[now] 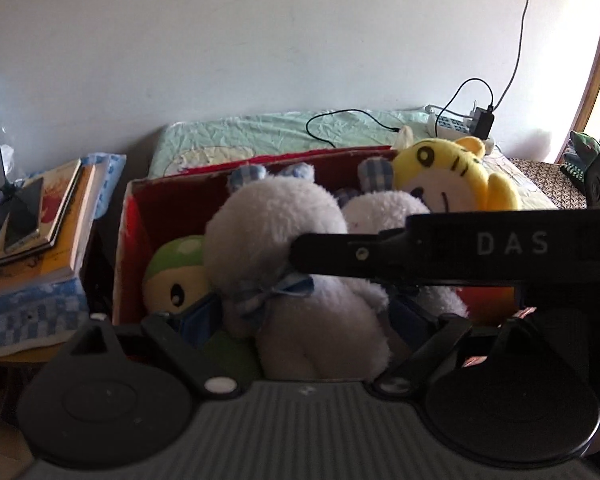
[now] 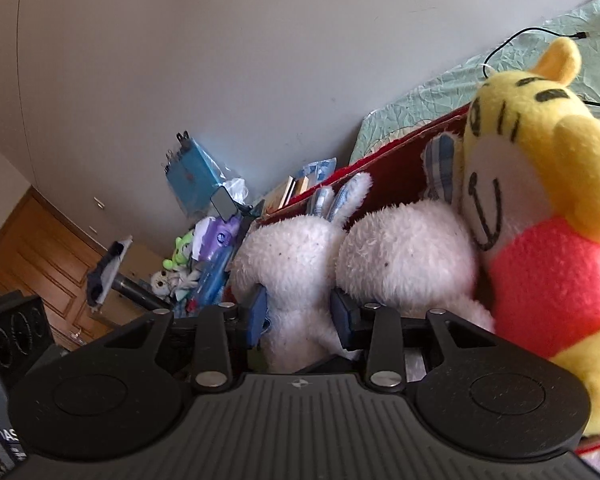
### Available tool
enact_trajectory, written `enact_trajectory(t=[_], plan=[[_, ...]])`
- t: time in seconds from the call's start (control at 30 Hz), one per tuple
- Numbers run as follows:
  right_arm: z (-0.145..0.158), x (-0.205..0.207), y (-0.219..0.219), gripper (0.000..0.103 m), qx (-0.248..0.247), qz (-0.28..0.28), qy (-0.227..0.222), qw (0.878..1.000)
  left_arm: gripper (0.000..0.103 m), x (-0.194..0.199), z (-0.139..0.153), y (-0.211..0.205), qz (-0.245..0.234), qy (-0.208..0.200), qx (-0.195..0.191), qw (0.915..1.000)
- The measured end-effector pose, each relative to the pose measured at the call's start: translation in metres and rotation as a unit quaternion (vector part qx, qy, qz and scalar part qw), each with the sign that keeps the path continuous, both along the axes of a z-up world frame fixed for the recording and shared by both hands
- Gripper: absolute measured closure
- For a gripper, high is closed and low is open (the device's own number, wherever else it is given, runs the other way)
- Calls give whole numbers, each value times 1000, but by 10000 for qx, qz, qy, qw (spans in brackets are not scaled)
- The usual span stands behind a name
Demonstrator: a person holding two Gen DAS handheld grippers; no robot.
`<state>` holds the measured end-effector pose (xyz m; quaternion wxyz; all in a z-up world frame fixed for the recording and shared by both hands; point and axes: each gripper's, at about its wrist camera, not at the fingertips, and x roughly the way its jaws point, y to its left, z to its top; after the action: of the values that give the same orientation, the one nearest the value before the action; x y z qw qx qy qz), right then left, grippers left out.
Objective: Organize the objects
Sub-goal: 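Lower the bunny into the red box and open the right gripper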
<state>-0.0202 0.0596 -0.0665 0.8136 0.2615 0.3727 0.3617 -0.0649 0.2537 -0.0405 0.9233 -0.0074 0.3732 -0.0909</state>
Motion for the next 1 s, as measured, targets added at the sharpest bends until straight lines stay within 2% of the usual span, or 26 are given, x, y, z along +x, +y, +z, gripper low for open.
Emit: enact_trajectory(t=[0.33, 0.57, 0.7, 0.83, 0.87, 1.0], plan=[[-7, 0, -9, 66, 28, -36, 137, 9999, 8, 10, 3, -6, 111, 348, 147, 9992], [5, -16, -25, 63, -119, -408, -88, 9991, 8, 15, 5, -19, 300, 663, 473, 9962], [14, -25, -32, 63, -249, -687, -211, 9971, 8, 15, 5, -27, 426, 713, 653, 9944], [22, -35, -37, 62, -440, -934, -365, 9940, 8, 10, 9, -33, 505, 557, 701, 9947], [24, -37, -36, 61, -493, -1001, -396, 9930, 8, 9, 11, -35, 545, 491, 738, 9946], [30, -43, -44, 41, -700, -1353, -472, 9872, 8, 5, 16, -43, 627, 322, 803, 9943]])
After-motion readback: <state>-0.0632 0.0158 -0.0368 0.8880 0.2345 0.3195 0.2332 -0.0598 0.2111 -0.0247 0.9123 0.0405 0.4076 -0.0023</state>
